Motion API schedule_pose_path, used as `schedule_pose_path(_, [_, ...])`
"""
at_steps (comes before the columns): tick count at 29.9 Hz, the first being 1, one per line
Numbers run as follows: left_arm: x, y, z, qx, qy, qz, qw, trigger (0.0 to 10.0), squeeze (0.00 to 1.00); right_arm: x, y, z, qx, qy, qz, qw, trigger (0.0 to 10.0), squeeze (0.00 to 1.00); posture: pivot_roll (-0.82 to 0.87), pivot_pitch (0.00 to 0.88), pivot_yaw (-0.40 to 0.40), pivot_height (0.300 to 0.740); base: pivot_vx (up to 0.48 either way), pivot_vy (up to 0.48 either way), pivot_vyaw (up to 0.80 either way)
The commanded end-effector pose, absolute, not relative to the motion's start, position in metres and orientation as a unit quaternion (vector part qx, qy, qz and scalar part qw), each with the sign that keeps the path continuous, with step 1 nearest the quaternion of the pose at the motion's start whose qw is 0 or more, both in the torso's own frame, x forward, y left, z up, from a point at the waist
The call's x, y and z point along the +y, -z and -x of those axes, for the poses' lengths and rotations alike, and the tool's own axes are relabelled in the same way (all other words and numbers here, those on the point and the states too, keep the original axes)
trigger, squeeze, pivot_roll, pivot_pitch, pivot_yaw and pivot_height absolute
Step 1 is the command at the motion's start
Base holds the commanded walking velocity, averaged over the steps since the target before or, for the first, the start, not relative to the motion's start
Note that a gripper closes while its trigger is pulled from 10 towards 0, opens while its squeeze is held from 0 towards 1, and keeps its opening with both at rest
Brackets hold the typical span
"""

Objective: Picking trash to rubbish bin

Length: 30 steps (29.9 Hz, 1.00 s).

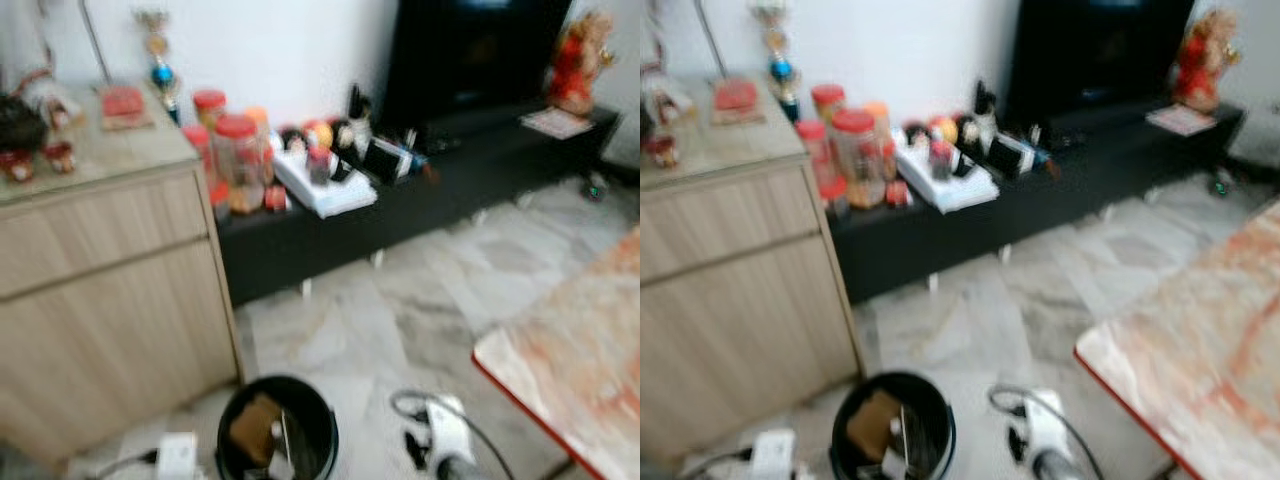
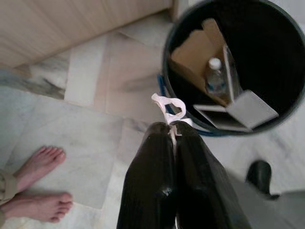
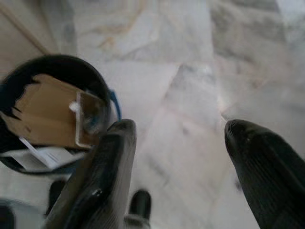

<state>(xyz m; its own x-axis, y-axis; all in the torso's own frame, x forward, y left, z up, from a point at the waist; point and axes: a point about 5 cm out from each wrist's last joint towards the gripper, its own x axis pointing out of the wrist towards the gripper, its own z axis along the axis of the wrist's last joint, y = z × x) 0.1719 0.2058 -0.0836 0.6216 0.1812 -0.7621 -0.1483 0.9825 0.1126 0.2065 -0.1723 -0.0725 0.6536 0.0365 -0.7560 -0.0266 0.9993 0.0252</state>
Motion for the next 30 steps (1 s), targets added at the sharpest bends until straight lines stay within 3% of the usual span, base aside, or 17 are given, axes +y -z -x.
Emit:
schedule_pose_path(1, [0.214, 0.082, -0.173, 0.424, -0.1, -0.028, 0.9, 10.0, 0.0, -0.161, 0.069, -0.214, 0.403, -0.038, -0.008, 0.914, 10.0, 0.0, 0.02, 0.0, -0.061, 0.74, 0.368, 0.0, 0.0])
schedule_pose_path(9, [0.217, 0.066, -0.201, 0.379, -0.103, -0.034, 0.919, 10.0, 0.0, -0.153, 0.063, -0.223, 0.389, -0.077, 0.004, 0.918, 10.0, 0.0, 0.02, 0.0, -0.061, 0.74, 0.088, 0.0, 0.0])
schedule_pose_path(10, [0.216, 0.055, -0.22, 0.35, -0.097, -0.038, 0.931, 10.0, 0.0, -0.146, 0.06, -0.227, 0.382, -0.108, 0.008, 0.918, 10.0, 0.0, 0.02, 0.0, -0.066, 0.74, 0.0, 0.0, 0.0])
schedule_pose_path(14, [0.209, 0.042, -0.242, 0.32, -0.077, -0.032, 0.944, 10.0, 0.0, -0.138, 0.055, -0.234, 0.372, -0.141, 0.011, 0.918, 10.0, 0.0, 0.02, 0.0, -0.07, 0.74, 0.0, 0.0, 0.0])
schedule_pose_path(17, [0.189, 0.029, -0.264, 0.297, -0.022, -0.018, 0.954, 10.0, 0.0, -0.127, 0.047, -0.244, 0.353, -0.176, -0.001, 0.919, 10.0, 0.0, 0.01, 0.0, -0.07, 0.74, 0.0, 0.0, 0.0])
schedule_pose_path(19, [0.189, 0.029, -0.264, 0.297, -0.022, -0.018, 0.954, 10.0, 0.0, -0.127, 0.047, -0.244, 0.353, -0.176, -0.001, 0.919, 10.0, 0.0, 0.01, 0.0, -0.07, 0.74, 0.0, 0.0, 0.0])
schedule_pose_path(21, [0.164, 0.019, -0.28, 0.282, 0.043, -0.014, 0.958, 10.0, 0.0, -0.115, 0.035, -0.257, 0.323, -0.212, -0.018, 0.922, 10.0, 0.0, 0.0, 0.0, -0.072, 0.74, 0.0, 0.0, 0.0])
schedule_pose_path(25, [0.158, 0.015, -0.284, 0.276, 0.055, -0.015, 0.959, 10.0, 0.0, -0.112, 0.032, -0.26, 0.315, -0.223, -0.022, 0.922, 10.0, 0.0, -0.01, 0.0, -0.073, 0.74, 0.0, 0.0, 0.0])
schedule_pose_path(30, [0.132, 0.005, -0.295, 0.26, 0.101, -0.011, 0.96, 10.0, 0.0, -0.1, 0.015, -0.276, 0.275, -0.267, -0.035, 0.923, 10.0, 0.0, -0.02, 0.0, -0.077, 0.74, 0.0, 0.0, 0.0])
